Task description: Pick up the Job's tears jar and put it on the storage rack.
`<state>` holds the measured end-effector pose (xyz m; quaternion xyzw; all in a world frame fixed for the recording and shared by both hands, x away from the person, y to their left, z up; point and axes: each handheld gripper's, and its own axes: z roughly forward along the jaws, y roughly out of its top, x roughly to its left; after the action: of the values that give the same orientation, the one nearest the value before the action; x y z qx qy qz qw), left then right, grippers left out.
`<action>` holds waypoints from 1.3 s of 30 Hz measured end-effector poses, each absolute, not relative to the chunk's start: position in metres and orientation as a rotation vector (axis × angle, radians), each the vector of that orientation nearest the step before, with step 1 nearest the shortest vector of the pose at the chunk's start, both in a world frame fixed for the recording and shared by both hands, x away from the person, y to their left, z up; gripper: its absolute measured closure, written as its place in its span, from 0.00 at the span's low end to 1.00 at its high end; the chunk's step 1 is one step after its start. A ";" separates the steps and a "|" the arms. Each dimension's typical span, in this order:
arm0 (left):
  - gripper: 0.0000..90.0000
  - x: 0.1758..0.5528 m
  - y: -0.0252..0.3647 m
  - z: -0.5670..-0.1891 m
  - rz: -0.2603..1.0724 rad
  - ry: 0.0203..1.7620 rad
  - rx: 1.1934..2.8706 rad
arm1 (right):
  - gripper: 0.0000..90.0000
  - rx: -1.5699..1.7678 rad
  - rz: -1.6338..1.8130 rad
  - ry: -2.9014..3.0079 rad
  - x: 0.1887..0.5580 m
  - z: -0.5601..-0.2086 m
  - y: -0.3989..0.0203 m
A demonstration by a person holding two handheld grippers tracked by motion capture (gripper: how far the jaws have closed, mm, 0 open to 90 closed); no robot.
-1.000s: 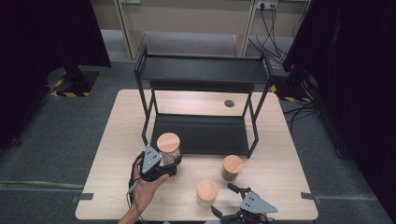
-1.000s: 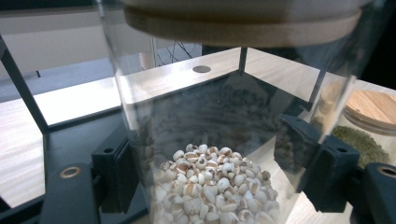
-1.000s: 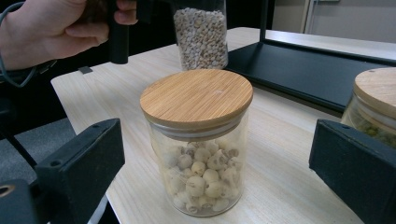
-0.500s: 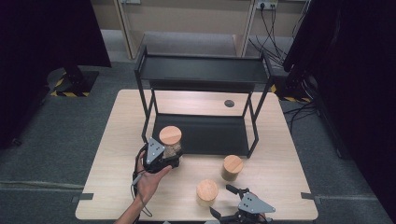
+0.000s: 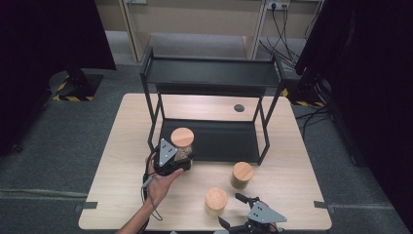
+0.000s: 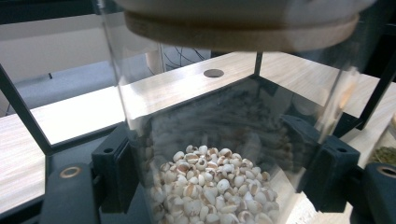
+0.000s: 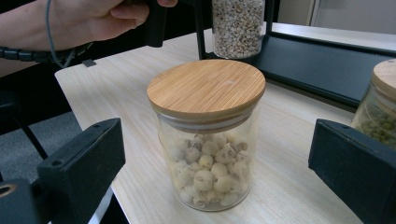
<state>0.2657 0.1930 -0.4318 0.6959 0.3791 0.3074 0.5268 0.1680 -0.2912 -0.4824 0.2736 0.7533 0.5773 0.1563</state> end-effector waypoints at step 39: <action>0.28 0.315 0.164 -0.436 0.812 1.011 1.636 | 0.04 0.779 1.669 2.123 0.166 -0.482 -0.297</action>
<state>0.3153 0.1636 -0.4360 0.6774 0.4185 0.3363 0.5029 0.1661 -0.2965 -0.4819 0.2735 0.7450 0.5858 0.1645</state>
